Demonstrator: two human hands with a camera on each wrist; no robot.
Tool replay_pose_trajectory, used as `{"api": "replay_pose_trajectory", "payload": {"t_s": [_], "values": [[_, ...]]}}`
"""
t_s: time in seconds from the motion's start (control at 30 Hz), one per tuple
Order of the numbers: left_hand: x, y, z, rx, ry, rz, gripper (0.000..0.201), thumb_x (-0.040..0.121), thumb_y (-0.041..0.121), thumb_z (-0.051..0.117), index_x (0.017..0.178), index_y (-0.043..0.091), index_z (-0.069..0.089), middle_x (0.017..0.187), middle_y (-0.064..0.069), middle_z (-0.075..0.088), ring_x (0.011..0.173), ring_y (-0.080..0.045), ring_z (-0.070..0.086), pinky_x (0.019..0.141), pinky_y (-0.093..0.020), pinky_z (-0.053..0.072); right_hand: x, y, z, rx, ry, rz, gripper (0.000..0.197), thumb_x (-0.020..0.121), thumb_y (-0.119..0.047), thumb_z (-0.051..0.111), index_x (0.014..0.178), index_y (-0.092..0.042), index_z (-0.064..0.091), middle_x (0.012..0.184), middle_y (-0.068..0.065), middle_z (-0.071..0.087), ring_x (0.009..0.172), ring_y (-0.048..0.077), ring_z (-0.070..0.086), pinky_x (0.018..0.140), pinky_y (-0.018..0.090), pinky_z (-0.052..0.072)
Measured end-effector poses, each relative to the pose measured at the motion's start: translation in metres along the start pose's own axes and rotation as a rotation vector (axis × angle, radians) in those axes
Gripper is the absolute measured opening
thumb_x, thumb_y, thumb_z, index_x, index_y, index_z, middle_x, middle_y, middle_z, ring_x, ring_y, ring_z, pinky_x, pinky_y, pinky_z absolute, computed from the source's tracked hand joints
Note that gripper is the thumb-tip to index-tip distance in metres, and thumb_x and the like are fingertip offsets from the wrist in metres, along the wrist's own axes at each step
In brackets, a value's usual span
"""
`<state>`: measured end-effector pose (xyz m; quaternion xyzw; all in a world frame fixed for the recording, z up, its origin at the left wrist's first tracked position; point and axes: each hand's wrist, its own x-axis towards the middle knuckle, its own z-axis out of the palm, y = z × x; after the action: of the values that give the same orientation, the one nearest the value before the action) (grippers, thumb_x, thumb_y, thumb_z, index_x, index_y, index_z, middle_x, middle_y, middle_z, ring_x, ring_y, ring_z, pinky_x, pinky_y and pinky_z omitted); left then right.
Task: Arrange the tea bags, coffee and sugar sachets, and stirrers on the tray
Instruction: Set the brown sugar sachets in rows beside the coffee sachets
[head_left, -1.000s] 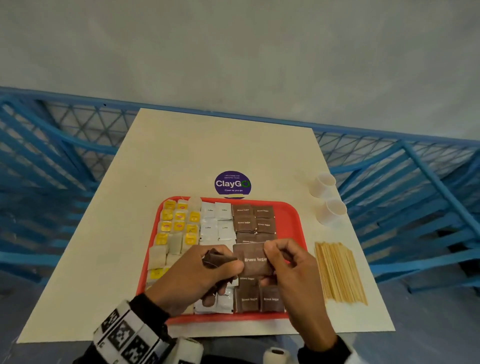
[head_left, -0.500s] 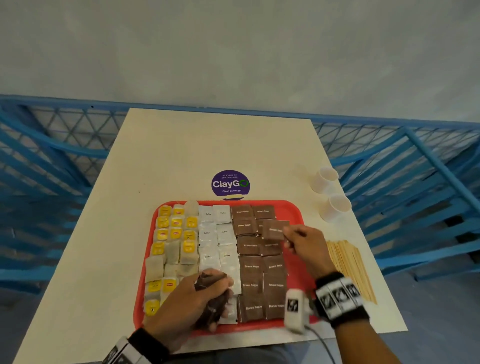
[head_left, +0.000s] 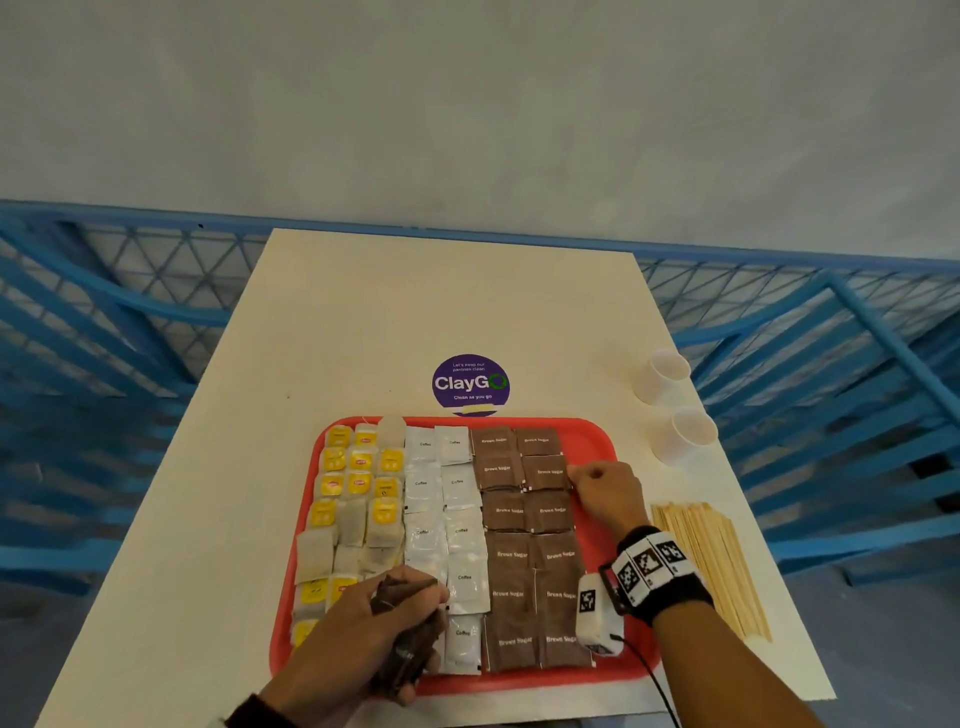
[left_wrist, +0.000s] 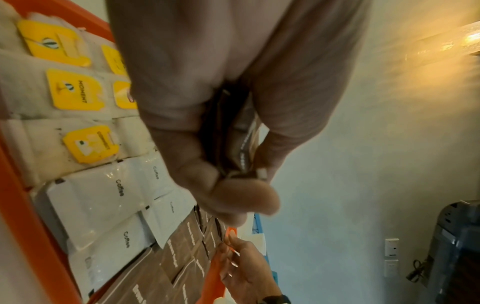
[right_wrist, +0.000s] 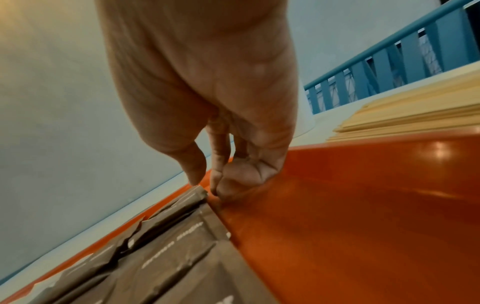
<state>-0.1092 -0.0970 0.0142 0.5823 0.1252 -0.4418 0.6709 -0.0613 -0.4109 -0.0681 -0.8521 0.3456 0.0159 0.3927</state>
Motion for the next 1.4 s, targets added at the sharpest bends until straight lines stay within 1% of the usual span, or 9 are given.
{"api": "replay_pose_trajectory", "payload": {"t_s": [0.17,0.3,0.5,0.6,0.7,0.93,1.13,1.3,1.4], "values": [[-0.001,0.004,0.003,-0.008,-0.029,0.034,0.022,0.089,0.007,0.067,0.110,0.001,0.067,0.093,-0.024,0.071,0.072,-0.037,0.066,0.044,-0.030,0.050,-0.011,-0.002,0.000,-0.026,-0.015,-0.038,0.041,0.096,-0.025,0.057,0.056,-0.016,0.058,0.060,-0.001,0.060,0.059,0.014,0.052,0.064,0.030,0.046],[-0.006,0.010,0.007,-0.059,-0.064,0.048,0.025,0.094,-0.002,0.058,0.119,0.001,0.061,0.099,-0.024,0.072,0.073,-0.035,0.067,0.045,-0.032,0.051,-0.033,-0.017,-0.012,-0.055,0.125,-0.103,0.024,0.097,-0.022,0.056,0.082,-0.014,0.072,0.086,-0.001,0.072,0.074,0.012,0.059,0.073,0.027,0.044],[-0.006,0.017,0.017,-0.031,-0.155,0.078,0.036,0.093,0.008,0.064,0.123,0.001,0.046,0.110,-0.030,0.068,0.077,-0.035,0.067,0.048,-0.033,0.054,-0.144,-0.075,-0.028,0.071,-0.462,-0.402,0.028,0.087,-0.047,0.068,0.080,-0.020,0.072,0.064,-0.021,0.061,0.059,-0.005,0.050,0.058,0.012,0.039],[-0.007,0.017,0.022,0.068,-0.214,0.091,0.037,0.091,0.010,0.068,0.121,0.004,0.048,0.108,-0.029,0.068,0.078,-0.035,0.067,0.048,-0.032,0.054,-0.167,-0.081,-0.025,0.064,-0.461,-0.466,0.023,0.084,-0.039,0.075,0.079,-0.016,0.073,0.057,-0.017,0.059,0.054,-0.003,0.049,0.053,0.012,0.037],[-0.010,0.015,0.020,0.118,-0.222,0.142,0.033,0.092,0.015,0.067,0.122,0.010,0.055,0.101,-0.024,0.071,0.073,-0.033,0.066,0.046,-0.030,0.052,-0.162,-0.077,-0.030,0.261,-0.352,-0.447,0.018,0.090,-0.027,0.071,0.078,-0.013,0.074,0.067,-0.005,0.067,0.059,-0.003,0.052,0.058,0.013,0.040],[-0.017,0.031,0.019,0.296,-0.083,0.335,0.039,0.086,0.045,0.065,0.091,0.007,0.058,0.080,-0.013,0.070,0.058,-0.023,0.058,0.042,-0.024,0.040,-0.160,-0.077,-0.048,0.472,-0.350,-0.384,0.023,0.092,-0.023,0.068,0.073,-0.009,0.071,0.063,-0.008,0.060,0.058,0.001,0.048,0.059,0.014,0.038],[-0.016,0.031,0.016,0.314,-0.132,0.407,0.029,0.093,0.037,0.062,0.075,0.015,0.058,0.072,-0.013,0.064,0.053,-0.022,0.054,0.041,-0.021,0.035,-0.169,-0.072,-0.043,0.589,-0.451,-0.184,0.033,0.090,-0.039,0.059,0.068,-0.014,0.064,0.060,-0.001,0.057,0.054,0.011,0.048,0.051,0.020,0.037],[-0.009,0.028,0.008,0.885,-0.255,0.471,0.028,0.094,0.041,0.063,0.078,0.018,0.065,0.070,0.004,0.065,0.059,-0.004,0.056,0.058,-0.020,0.044,-0.176,-0.063,-0.048,0.099,-0.553,-0.497,0.017,0.085,-0.037,0.075,0.102,-0.037,0.072,0.099,-0.017,0.069,0.090,0.000,0.062,0.077,0.015,0.049],[-0.007,0.029,0.011,0.921,-0.253,0.471,0.022,0.093,0.040,0.065,0.081,0.022,0.068,0.067,0.012,0.064,0.059,-0.004,0.058,0.059,-0.020,0.048,-0.177,-0.061,-0.049,0.009,-0.567,-0.546,0.008,0.085,-0.025,0.076,0.089,-0.031,0.075,0.079,-0.016,0.067,0.071,0.003,0.056,0.066,0.017,0.043]]}}
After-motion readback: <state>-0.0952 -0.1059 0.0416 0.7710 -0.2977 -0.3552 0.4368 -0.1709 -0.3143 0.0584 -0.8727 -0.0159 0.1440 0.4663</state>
